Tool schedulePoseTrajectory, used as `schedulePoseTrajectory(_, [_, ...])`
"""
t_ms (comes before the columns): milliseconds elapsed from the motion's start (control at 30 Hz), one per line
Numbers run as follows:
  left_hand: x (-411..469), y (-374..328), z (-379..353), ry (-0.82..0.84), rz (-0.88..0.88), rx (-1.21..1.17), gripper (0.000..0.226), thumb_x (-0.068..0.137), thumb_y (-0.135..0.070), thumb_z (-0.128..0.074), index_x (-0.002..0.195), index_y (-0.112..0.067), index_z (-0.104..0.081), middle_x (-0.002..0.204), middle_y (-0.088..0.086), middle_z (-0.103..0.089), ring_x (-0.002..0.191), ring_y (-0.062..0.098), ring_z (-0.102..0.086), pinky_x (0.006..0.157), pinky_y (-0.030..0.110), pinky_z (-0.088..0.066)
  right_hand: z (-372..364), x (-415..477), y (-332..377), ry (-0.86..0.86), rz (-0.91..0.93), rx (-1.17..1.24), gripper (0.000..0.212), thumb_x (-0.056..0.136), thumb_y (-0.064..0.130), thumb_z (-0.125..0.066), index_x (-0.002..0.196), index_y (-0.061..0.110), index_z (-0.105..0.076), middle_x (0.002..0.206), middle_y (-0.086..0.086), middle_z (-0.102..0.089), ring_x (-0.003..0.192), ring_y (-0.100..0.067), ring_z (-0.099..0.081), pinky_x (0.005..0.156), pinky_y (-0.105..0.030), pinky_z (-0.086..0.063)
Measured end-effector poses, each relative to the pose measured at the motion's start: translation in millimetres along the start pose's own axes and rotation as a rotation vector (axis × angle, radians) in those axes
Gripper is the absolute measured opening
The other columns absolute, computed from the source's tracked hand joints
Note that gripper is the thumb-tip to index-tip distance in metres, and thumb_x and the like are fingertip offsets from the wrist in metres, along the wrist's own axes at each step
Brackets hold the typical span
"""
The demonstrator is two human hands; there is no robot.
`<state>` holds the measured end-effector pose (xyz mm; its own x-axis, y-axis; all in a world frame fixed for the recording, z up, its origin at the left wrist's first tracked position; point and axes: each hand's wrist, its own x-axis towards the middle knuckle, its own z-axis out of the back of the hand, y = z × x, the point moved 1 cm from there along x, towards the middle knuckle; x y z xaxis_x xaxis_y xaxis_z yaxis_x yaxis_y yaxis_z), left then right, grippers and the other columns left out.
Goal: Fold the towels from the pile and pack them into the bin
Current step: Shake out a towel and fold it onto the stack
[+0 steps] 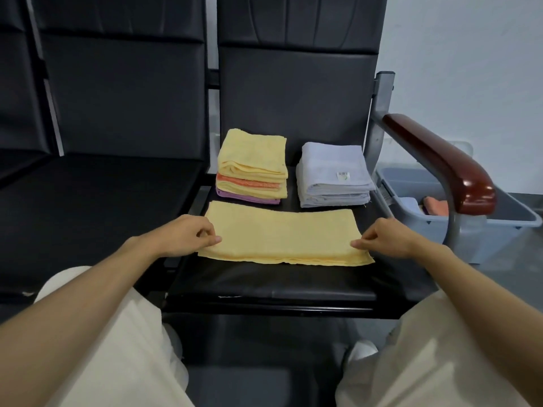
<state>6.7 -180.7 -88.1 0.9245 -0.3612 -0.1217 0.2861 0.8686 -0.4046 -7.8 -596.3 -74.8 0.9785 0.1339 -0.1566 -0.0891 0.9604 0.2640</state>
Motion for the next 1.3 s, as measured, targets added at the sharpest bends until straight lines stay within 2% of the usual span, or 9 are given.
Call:
schedulePoseTrajectory(133, [7.8, -3.9, -6.7, -0.022, 0.053, 0.006, 0.02, 0.096, -0.032, -0.057, 0.088, -0.019, -0.071, 0.093, -0.004, -0.064, 0.086, 0.01, -0.06, 0.075, 0.026, -0.047, -5.5, 6.2, 1.0, 0.063, -0.014, -0.049, 0.038, 0.089, 0.046, -0.062, 0.068, 0.017, -0.074, 0.07, 0.004, -0.071, 0.067, -0.01, -0.061, 0.064, -0.021, -0.047])
schedulePoseTrajectory(300, [28.3, 2.8, 2.7, -0.07, 0.228, -0.114, 0.007, 0.09, -0.026, -0.062, 0.096, -0.023, -0.064, 0.105, -0.005, -0.061, 0.097, 0.01, -0.057, 0.077, 0.025, -0.044, 1.6, 31.7, 6.2, 0.06, -0.04, -0.085, 0.022, 0.092, 0.037, -0.061, 0.083, 0.018, -0.068, 0.086, 0.006, -0.067, 0.083, -0.012, -0.059, 0.071, -0.021, -0.042])
schedulePoseTrajectory(500, [49.9, 1.7, -15.3, -0.071, 0.489, -0.064, 0.063, 0.086, -0.039, -0.068, 0.129, -0.003, -0.038, 0.123, 0.009, -0.05, 0.103, 0.021, -0.055, 0.073, 0.03, -0.046, -13.0, 63.6, -6.3, 0.013, -0.254, -0.146, 0.041, 0.083, 0.052, -0.065, 0.077, 0.017, -0.045, 0.085, -0.001, -0.054, 0.078, -0.017, -0.053, 0.057, -0.027, -0.038])
schedulePoseTrajectory(667, [47.0, -0.7, -11.7, 0.006, 0.526, -0.1, 0.027, 0.089, -0.035, -0.065, 0.088, -0.009, -0.057, 0.085, 0.001, -0.056, 0.073, 0.013, -0.052, 0.055, 0.024, -0.034, -20.0, 69.4, -1.2, 0.065, -0.334, -0.074, 0.047, 0.072, 0.046, -0.079, 0.076, 0.018, -0.042, 0.083, 0.0, -0.054, 0.075, -0.016, -0.056, 0.062, -0.028, -0.044])
schedulePoseTrajectory(833, [30.3, -15.9, -15.3, -0.063, 0.447, -0.054, 0.019, 0.093, -0.022, -0.052, 0.11, -0.014, -0.045, 0.094, -0.003, -0.05, 0.081, 0.011, -0.05, 0.058, 0.024, -0.036, -14.1, 62.5, 7.6, 0.169, -0.418, 0.048, 0.047, 0.069, 0.035, -0.085, 0.088, 0.006, -0.052, 0.078, -0.005, -0.059, 0.067, -0.017, -0.057, 0.058, -0.027, -0.048])
schedulePoseTrajectory(967, [26.3, -23.3, -10.1, -0.11, 0.516, -0.482, 0.01, 0.093, -0.015, -0.052, 0.1, -0.008, -0.055, 0.094, 0.004, -0.061, 0.082, 0.014, -0.058, 0.062, 0.024, -0.044, -13.1, 58.9, 10.6, 0.229, -0.432, 0.148, 0.062, 0.073, 0.03, -0.083, 0.119, 0.006, -0.049, 0.105, -0.008, -0.056, 0.09, -0.022, -0.057, 0.068, -0.031, -0.052])
schedulePoseTrajectory(1100, [31.2, -47.0, -6.5, -0.221, 0.56, -0.919, 0.029, 0.09, -0.014, -0.063, 0.116, -0.002, -0.057, 0.105, 0.013, -0.067, 0.093, 0.024, -0.066, 0.071, 0.032, -0.055, -8.8, 58.0, 3.8, 0.212, -0.388, 0.359, 0.039, 0.089, 0.03, -0.067, 0.117, 0.007, -0.051, 0.106, -0.009, -0.059, 0.089, -0.023, -0.062, 0.069, -0.035, -0.059])
schedulePoseTrajectory(1200, [45.3, -76.8, -5.1, -0.265, 0.507, -1.044, 0.028, 0.094, -0.02, -0.062, 0.116, -0.003, -0.06, 0.105, 0.014, -0.068, 0.096, 0.026, -0.067, 0.083, 0.038, -0.055, -6.9, 51.1, -1.1, 0.271, -0.316, 0.496, 0.025, 0.1, 0.028, -0.047, 0.117, 0.009, -0.052, 0.11, -0.008, -0.059, 0.099, -0.023, -0.062, 0.083, -0.042, -0.058])
schedulePoseTrajectory(1300, [65.3, -113.5, -7.5, -0.261, 0.464, -1.103, 0.026, 0.099, -0.023, -0.054, 0.122, -0.012, -0.055, 0.109, 0.011, -0.066, 0.099, 0.026, -0.064, 0.081, 0.037, -0.055, -3.1, 45.8, -3.1, 0.281, -0.291, 0.579, 0.019, 0.103, 0.014, -0.037, 0.109, 0.008, -0.054, 0.104, -0.01, -0.058, 0.092, -0.022, -0.06, 0.075, -0.039, -0.057])
